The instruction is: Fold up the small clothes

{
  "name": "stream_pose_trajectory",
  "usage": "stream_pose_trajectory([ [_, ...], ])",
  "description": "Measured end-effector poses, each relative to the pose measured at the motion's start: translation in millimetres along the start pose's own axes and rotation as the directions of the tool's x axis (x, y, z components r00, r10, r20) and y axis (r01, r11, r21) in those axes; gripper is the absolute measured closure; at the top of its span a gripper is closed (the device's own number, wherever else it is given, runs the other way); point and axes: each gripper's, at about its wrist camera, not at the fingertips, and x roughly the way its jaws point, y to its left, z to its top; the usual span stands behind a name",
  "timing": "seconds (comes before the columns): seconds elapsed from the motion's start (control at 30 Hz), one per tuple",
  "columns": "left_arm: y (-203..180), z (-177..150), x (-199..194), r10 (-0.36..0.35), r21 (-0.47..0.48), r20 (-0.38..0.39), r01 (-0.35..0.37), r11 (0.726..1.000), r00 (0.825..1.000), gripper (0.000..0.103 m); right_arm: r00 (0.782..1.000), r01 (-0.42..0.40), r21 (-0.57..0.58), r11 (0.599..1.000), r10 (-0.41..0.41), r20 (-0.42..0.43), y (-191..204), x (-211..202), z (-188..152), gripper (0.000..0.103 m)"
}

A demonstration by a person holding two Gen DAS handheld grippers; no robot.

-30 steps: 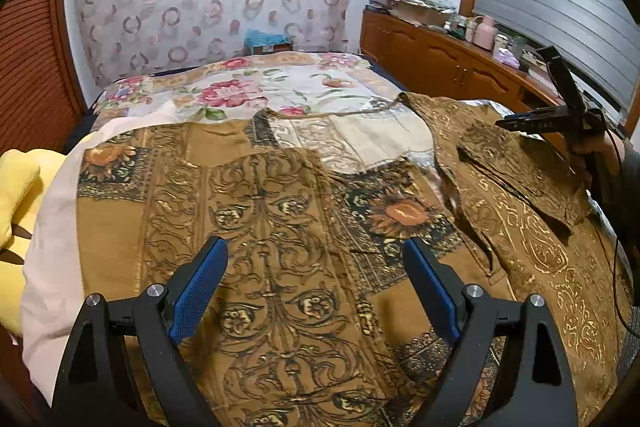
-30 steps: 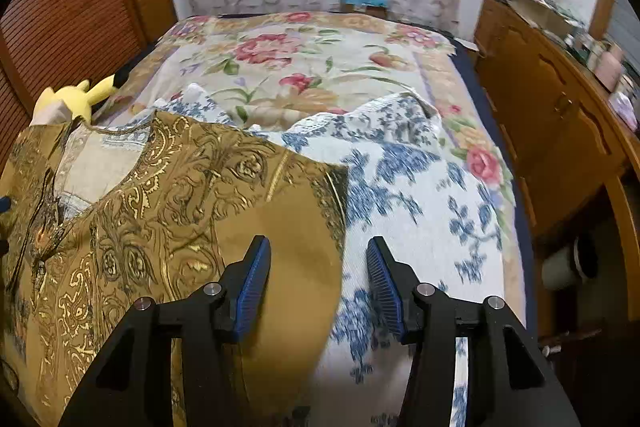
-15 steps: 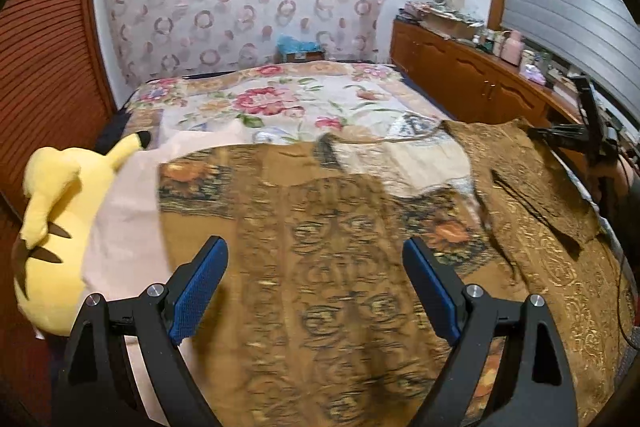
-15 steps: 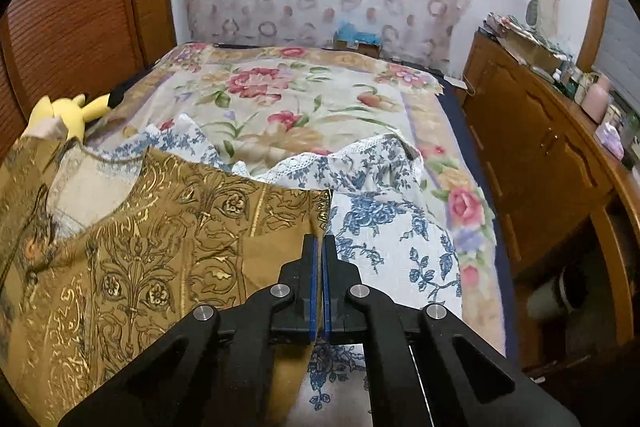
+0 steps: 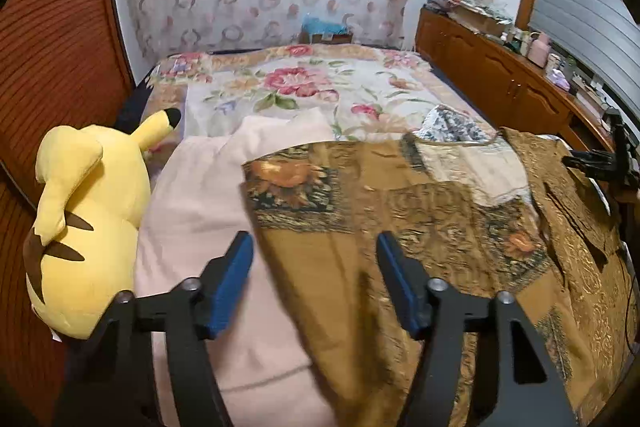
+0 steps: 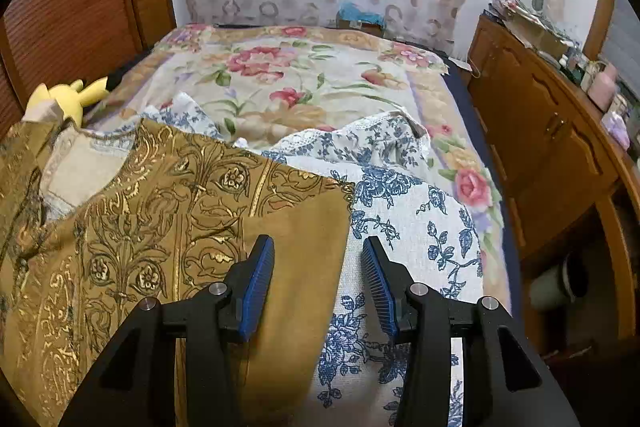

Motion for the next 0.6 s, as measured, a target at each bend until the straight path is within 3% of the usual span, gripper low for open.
stream_pose_trajectory([
  [0.4, 17, 26, 28, -0.016, -0.033, -0.057, 0.014, 0.999, 0.998, 0.043, 0.999, -0.018, 0.021, 1.000, 0.018, 0.036, -4, -1, -8, 0.052],
  [0.5, 20, 28, 31, -0.043, -0.047, -0.056, 0.041, 0.998, 0.997, 0.055, 0.999, -0.018, 0.026, 0.999, 0.018, 0.033, -4, 0, -9, 0.051],
  [0.6, 20, 28, 32, -0.064, -0.055, -0.057, 0.061, 0.997, 0.996, 0.061, 0.999, -0.014, 0.024, 1.000, 0.013, 0.033, -3, 0, -9, 0.051],
])
